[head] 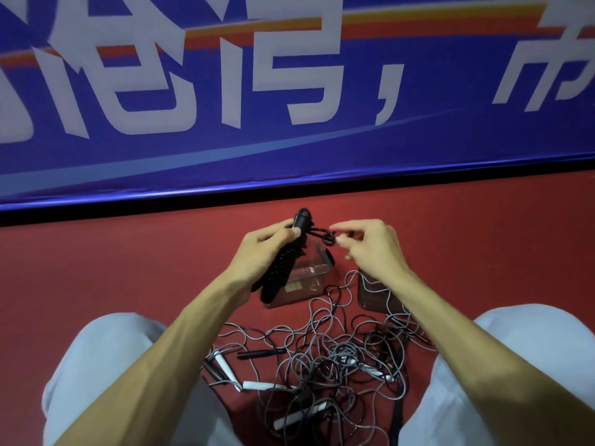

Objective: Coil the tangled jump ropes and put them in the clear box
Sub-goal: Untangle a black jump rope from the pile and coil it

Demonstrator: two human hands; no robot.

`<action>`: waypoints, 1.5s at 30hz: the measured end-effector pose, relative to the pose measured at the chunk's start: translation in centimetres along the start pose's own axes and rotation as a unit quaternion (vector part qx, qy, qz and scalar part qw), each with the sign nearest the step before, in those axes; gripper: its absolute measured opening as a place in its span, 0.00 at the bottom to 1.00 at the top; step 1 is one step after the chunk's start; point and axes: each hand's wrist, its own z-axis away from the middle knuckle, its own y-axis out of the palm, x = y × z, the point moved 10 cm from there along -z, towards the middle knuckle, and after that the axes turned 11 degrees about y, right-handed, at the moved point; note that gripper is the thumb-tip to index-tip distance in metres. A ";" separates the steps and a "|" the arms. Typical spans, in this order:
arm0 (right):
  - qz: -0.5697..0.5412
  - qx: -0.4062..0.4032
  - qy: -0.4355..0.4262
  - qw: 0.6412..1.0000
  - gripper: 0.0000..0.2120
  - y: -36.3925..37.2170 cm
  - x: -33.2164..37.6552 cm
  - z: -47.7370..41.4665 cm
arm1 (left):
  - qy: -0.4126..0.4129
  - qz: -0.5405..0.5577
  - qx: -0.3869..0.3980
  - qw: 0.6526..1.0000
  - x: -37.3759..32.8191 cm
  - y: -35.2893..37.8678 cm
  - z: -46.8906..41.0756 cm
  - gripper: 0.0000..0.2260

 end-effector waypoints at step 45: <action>0.169 0.122 -0.037 0.977 0.14 3.3 0.2 0.4 | -0.116 0.022 -0.059 0.991 1.5 -2.7 0.2 0.15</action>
